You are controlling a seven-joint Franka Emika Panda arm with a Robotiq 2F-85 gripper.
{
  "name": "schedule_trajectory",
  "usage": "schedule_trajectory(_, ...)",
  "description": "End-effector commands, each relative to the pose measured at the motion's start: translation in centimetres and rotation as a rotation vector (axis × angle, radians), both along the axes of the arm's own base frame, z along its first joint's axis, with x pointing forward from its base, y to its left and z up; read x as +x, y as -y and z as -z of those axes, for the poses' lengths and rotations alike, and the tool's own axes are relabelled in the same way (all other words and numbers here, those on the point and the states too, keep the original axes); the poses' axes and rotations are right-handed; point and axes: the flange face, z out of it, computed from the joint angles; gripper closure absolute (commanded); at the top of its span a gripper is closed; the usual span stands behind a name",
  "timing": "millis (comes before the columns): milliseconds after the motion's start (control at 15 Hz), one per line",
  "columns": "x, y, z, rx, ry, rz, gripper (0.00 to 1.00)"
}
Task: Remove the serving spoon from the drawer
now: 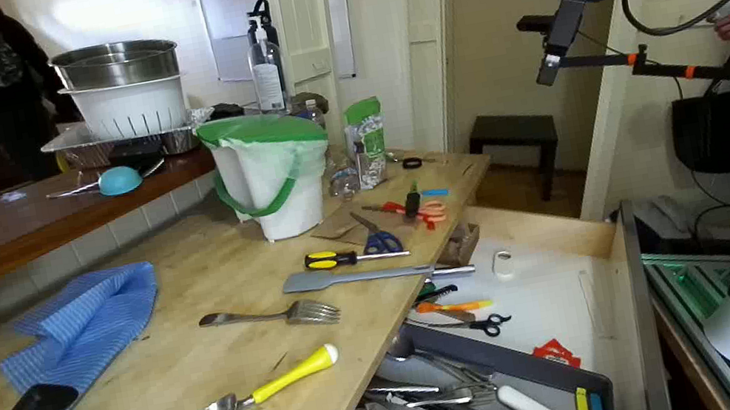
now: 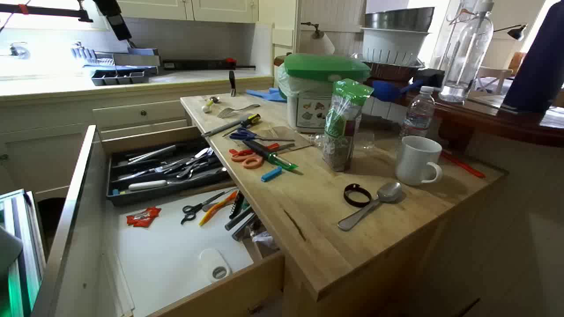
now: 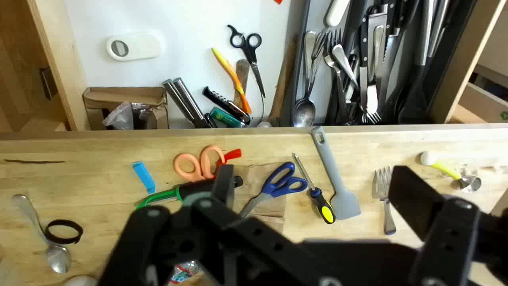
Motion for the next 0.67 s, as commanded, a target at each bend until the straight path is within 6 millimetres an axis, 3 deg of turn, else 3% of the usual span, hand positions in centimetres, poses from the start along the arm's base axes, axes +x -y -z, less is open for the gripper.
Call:
schedule_trajectory(0,0.0,0.0,0.0,0.0,-0.001,0.0,0.0)
schedule_trajectory(400,0.0,0.0,0.0,0.0,-0.001,0.0,0.0)
schedule_trajectory(600,4.5,-2.9,2.9,0.017,-0.018,-0.102,0.0)
